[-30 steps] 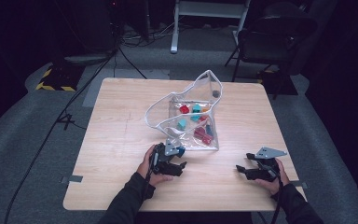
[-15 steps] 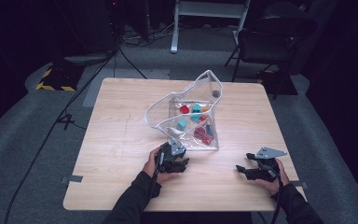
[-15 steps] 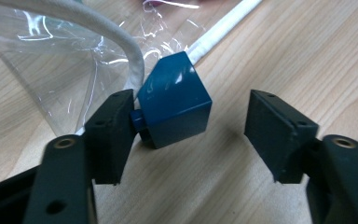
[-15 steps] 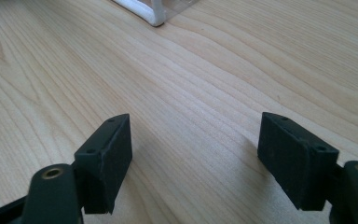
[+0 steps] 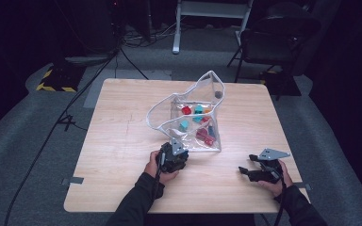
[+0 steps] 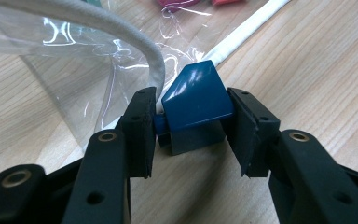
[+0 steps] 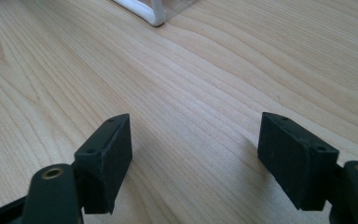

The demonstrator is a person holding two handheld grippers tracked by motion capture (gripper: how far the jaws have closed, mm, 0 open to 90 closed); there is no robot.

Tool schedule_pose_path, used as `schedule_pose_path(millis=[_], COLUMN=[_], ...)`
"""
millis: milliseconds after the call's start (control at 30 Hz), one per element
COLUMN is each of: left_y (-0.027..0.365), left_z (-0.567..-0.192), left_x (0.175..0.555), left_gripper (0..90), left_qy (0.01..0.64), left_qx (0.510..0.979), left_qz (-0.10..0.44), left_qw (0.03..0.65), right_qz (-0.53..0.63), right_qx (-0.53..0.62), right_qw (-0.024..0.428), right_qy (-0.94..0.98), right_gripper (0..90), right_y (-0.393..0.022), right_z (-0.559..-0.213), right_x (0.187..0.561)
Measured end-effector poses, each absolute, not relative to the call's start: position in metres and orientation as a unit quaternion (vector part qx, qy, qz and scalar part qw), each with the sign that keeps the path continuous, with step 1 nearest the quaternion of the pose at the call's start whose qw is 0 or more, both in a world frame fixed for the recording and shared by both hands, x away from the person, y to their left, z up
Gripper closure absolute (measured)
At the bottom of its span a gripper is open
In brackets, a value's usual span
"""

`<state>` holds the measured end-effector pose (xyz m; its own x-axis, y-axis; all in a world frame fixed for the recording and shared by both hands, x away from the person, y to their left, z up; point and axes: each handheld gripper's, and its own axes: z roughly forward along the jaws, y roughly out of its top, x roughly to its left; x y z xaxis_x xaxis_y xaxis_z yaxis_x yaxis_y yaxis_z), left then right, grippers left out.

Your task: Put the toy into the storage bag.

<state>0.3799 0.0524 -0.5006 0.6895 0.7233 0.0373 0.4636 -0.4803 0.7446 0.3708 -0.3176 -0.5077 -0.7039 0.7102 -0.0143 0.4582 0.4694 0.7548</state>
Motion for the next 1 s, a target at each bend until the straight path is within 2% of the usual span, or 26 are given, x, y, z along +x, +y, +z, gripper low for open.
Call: schedule_pose_path(millis=[267, 733, 1000], left_y=[0.071, 0.130, 0.153], left_z=[-0.489, -0.468, -0.459], left_x=[0.368, 0.365, 0.375], left_gripper=[55.4, 55.5, 55.5], left_qy=[0.339, 0.377, 0.400], left_qx=[0.842, 0.816, 0.804], left_qz=[0.187, 0.211, 0.221], left_qw=[0.376, 0.384, 0.382], right_qz=[0.380, 0.380, 0.380], right_qx=[0.347, 0.347, 0.346], right_qw=[0.166, 0.166, 0.166], right_qy=[0.841, 0.841, 0.841], right_gripper=[26.6, 26.5, 26.5], right_y=[-0.318, -0.318, -0.318], right_z=[-0.508, -0.508, -0.508], right_x=[0.371, 0.370, 0.370])
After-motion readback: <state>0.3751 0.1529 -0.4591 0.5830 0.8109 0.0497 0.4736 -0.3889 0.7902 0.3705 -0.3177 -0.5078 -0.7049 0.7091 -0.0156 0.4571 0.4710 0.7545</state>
